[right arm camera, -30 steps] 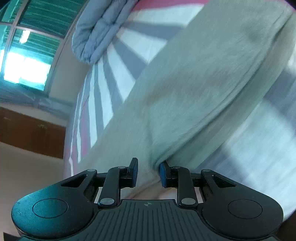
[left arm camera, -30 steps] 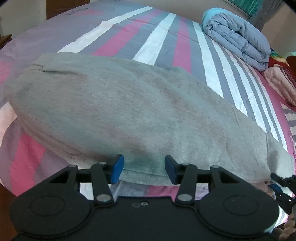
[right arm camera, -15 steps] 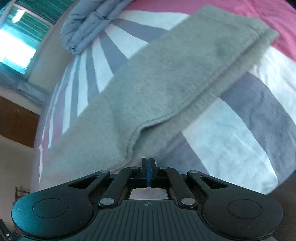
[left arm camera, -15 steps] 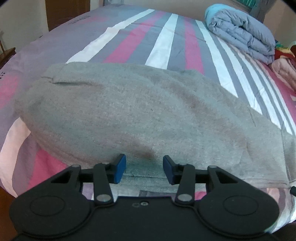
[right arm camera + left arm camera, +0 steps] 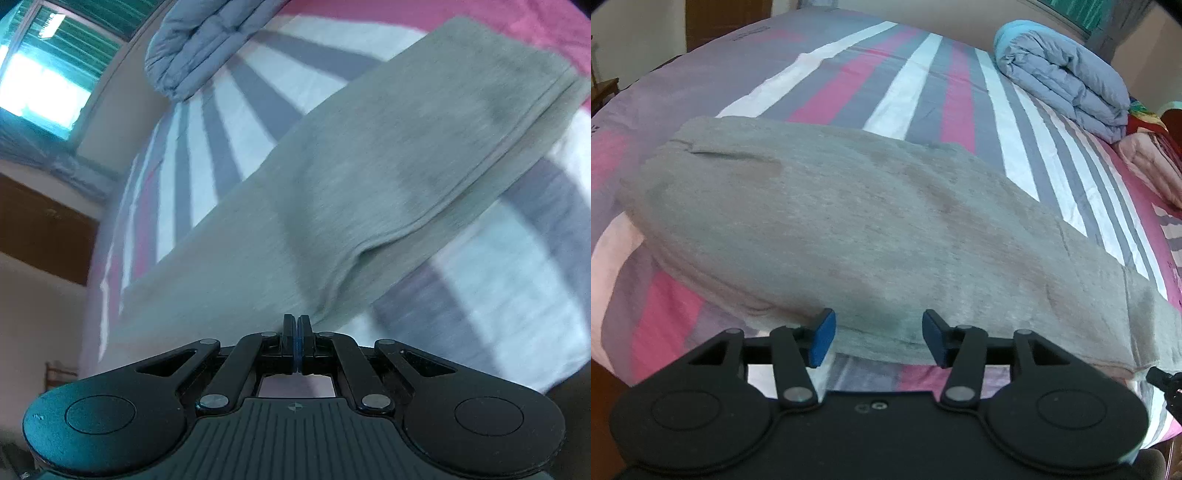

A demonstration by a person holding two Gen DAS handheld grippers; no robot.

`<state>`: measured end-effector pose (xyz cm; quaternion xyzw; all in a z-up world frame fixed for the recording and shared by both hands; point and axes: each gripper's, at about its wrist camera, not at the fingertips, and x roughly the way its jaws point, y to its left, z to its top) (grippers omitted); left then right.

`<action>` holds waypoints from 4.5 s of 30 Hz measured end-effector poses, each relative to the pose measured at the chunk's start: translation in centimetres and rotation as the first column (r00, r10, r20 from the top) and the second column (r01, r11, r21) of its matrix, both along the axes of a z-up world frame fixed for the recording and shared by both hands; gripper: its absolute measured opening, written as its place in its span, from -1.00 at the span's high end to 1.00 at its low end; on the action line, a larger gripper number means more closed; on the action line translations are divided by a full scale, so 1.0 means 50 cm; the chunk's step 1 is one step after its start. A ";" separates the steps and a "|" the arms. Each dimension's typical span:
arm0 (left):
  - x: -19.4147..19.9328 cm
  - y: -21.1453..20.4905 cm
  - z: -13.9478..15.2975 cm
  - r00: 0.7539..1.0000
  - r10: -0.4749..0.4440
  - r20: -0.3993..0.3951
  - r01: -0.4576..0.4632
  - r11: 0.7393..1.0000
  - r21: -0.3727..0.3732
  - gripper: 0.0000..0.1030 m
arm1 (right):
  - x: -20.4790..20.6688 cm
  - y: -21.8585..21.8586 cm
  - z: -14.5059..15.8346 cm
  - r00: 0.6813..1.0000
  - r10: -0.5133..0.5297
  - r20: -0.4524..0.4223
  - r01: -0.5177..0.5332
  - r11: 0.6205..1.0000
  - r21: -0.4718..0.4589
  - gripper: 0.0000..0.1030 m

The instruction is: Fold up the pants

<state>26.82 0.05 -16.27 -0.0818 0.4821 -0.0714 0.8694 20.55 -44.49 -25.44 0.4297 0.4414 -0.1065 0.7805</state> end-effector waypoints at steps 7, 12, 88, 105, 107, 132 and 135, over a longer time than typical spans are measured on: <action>0.003 -0.052 -0.006 0.998 -0.057 0.000 0.057 0.998 0.001 0.12 | -0.058 -0.104 0.033 0.988 -0.150 0.020 0.151 0.988 -0.035 0.91; 0.005 -0.055 -0.015 0.999 -0.050 -0.013 0.050 0.999 0.006 0.12 | -0.083 -0.186 0.068 0.964 -0.261 0.048 0.264 0.961 -0.088 -0.63; 0.057 0.200 -0.087 0.897 0.375 -0.235 -0.430 0.865 -0.261 0.08 | 0.002 -0.074 0.030 0.996 0.083 0.040 -0.070 0.963 -0.259 -0.10; 0.035 0.232 -0.049 0.927 0.349 -0.136 -0.372 0.898 -0.234 0.60 | 0.019 -0.019 0.018 0.989 0.146 0.017 -0.135 0.951 -0.278 -0.10; 0.034 0.246 -0.009 0.934 0.342 -0.099 -0.356 0.904 -0.238 0.61 | 0.024 -0.011 0.016 0.987 0.157 0.018 -0.146 0.950 -0.275 -0.10; 0.092 0.357 -0.045 0.849 0.493 -0.192 -0.529 0.788 -0.315 0.30 | 0.019 0.010 0.015 0.990 0.139 0.022 -0.129 0.957 -0.259 -0.10; 0.081 0.352 -0.051 0.845 0.514 -0.145 -0.532 0.787 -0.313 0.88 | 0.018 0.012 0.017 0.989 0.144 0.023 -0.133 0.954 -0.267 -0.10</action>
